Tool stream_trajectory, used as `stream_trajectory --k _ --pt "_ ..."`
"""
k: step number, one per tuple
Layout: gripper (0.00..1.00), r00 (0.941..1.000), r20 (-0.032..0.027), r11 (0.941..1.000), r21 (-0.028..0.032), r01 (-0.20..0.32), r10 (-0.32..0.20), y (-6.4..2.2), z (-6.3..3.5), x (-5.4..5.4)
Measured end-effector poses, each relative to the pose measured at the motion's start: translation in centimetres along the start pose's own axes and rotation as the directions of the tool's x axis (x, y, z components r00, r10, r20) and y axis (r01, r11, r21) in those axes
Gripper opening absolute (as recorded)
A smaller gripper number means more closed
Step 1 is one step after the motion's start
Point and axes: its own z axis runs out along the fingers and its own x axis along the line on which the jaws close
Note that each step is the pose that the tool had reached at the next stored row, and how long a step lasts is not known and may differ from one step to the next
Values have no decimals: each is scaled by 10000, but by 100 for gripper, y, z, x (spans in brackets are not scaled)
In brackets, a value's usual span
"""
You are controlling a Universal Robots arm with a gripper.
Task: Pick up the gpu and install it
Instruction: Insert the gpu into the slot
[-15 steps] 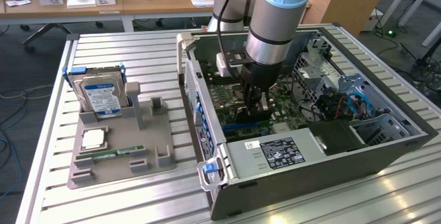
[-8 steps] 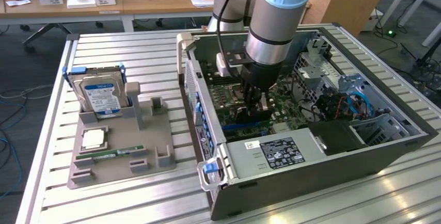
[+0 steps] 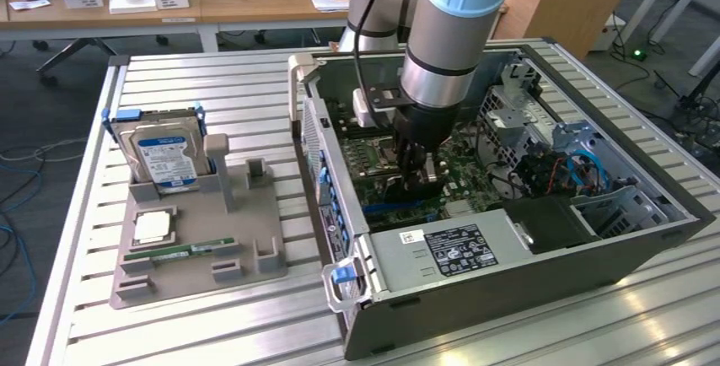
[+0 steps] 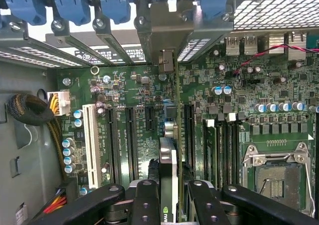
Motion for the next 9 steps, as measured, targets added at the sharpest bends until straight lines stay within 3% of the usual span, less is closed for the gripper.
stream_trajectory --k 9 --pt "27 10000 4 10000 11 -3 3 12 2 0"
